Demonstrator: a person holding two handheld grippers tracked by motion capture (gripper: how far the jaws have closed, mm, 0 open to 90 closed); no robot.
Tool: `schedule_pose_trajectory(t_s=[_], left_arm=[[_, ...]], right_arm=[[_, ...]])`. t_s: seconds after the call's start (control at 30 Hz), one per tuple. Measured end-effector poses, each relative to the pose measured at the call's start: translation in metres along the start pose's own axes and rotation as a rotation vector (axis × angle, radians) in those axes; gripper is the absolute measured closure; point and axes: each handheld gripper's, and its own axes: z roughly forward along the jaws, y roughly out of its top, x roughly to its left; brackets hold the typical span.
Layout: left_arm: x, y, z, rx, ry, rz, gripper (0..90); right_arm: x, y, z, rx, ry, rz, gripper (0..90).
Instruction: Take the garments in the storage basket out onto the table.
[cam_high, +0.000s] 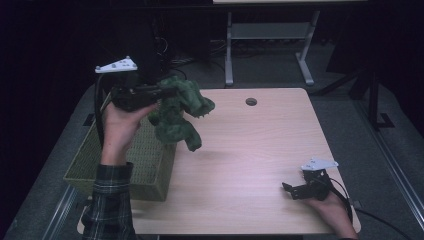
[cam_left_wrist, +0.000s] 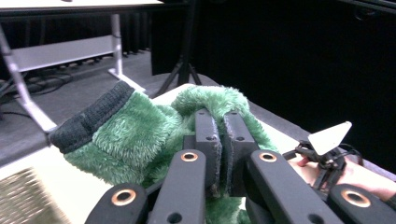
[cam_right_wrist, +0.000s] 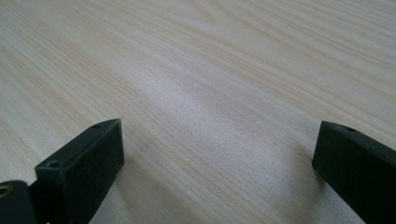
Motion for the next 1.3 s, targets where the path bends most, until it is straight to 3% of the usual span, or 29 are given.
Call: schedule_pose_trajectory(t_s=[0.3, 0.6, 0.9, 1.3], left_arm=[[-0.021, -0.005, 0.046, 0.042, -0.071, 0.007, 86.5], [-0.035, -0.021, 0.084, 0.078, -0.134, -0.008, 86.4], [-0.046, -0.035, 0.106, 0.085, -0.166, -0.041, 86.4], [-0.058, -0.069, 0.142, 0.126, -0.202, -0.085, 86.4]], right_arm=[[0.000, 0.000, 0.000, 0.002, 0.001, 0.003, 1.7], [0.000, 0.000, 0.000, 0.002, 0.001, 0.005, 1.7], [0.000, 0.000, 0.000, 0.002, 0.001, 0.005, 1.7], [0.000, 0.000, 0.000, 0.002, 0.001, 0.006, 1.7]])
